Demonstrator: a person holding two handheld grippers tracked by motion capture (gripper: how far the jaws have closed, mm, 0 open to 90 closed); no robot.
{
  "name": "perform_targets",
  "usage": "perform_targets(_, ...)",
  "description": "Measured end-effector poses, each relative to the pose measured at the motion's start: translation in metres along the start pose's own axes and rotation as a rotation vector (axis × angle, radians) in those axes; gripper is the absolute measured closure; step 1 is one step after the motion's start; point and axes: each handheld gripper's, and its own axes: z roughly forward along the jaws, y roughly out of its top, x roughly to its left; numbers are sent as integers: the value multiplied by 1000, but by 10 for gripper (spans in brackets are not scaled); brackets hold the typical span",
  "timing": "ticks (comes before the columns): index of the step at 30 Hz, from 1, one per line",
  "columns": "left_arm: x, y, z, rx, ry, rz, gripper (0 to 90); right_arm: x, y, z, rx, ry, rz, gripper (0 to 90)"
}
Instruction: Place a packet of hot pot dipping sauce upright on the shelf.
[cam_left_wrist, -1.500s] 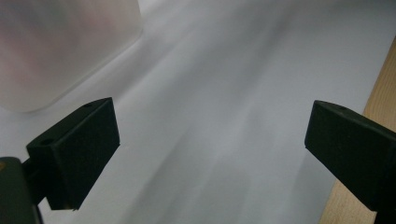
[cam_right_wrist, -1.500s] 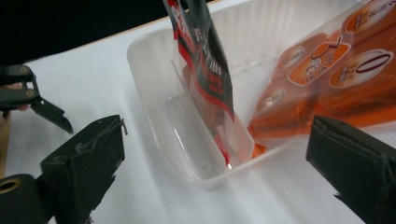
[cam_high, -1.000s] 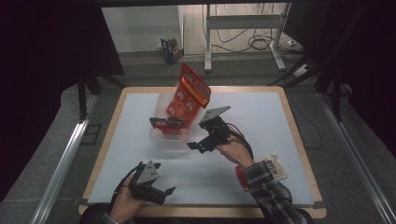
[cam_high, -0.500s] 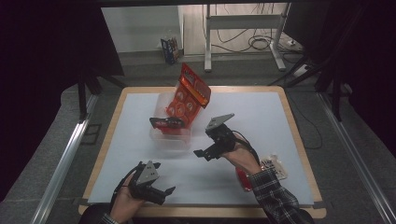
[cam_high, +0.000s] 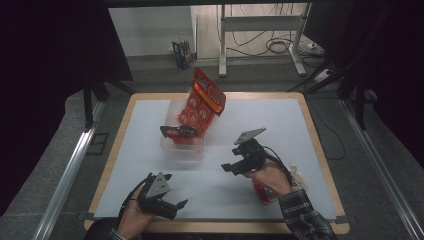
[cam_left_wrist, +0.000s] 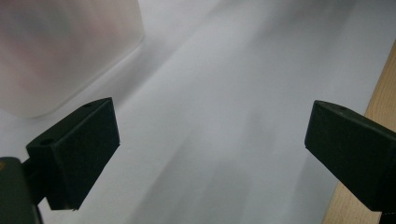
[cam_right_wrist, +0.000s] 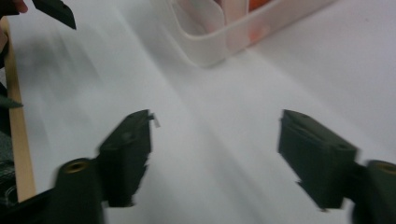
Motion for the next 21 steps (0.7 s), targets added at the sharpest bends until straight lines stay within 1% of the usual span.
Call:
perform_targets(1,0,0,0,0,0,0,29,0,0,0,0,0,0,298)
perform_targets(2,0,0,0,-1,0,1,29,-1,-3,-3,1,-2,8,329)
perform_targets(3,0,0,0,-2,0,2,29,-2,-6,-7,2,-12,16,359)
perform_targets(4,0,0,0,-3,0,2,29,-4,-12,-15,12,-42,25,422)
perform_targets(5,0,0,0,-2,0,3,29,-4,-12,-15,12,-42,25,422)
perform_targets(6,0,0,0,-2,1,4,29,-7,-18,-23,14,-63,26,488)
perform_targets(7,-1,0,0,-1,1,5,29,-7,-18,-23,14,-63,26,488)
perform_targets(8,-1,0,0,-2,2,6,29,-10,-24,-31,19,-102,35,549)
perform_targets(12,-1,1,0,-1,3,9,29,-14,-37,-46,20,-153,52,689)
perform_targets(13,-1,1,0,-3,3,7,29,-14,-37,-46,20,-153,52,689)
perform_targets(14,-1,1,0,-3,3,8,29,-15,-41,-49,27,-168,61,717)
perform_targets(15,-2,1,0,-3,3,10,29,-16,-45,-53,32,-188,66,750)
perform_targets(16,-2,1,0,-2,3,12,30,-19,-53,-59,42,-224,79,796)
perform_targets(17,-2,1,0,-2,3,12,30,-19,-53,-59,42,-224,79,796)
perform_targets(18,-2,1,0,-1,4,15,30,-22,-62,-65,43,-246,100,831)
perform_targets(19,-2,1,0,-2,4,15,29,-24,-66,-68,42,-256,110,841)
perform_targets(20,-2,1,0,-2,4,15,29,-24,-66,-68,42,-256,110,841)
perform_targets(21,-2,1,0,-3,4,16,29,-26,-69,-71,40,-270,117,850)
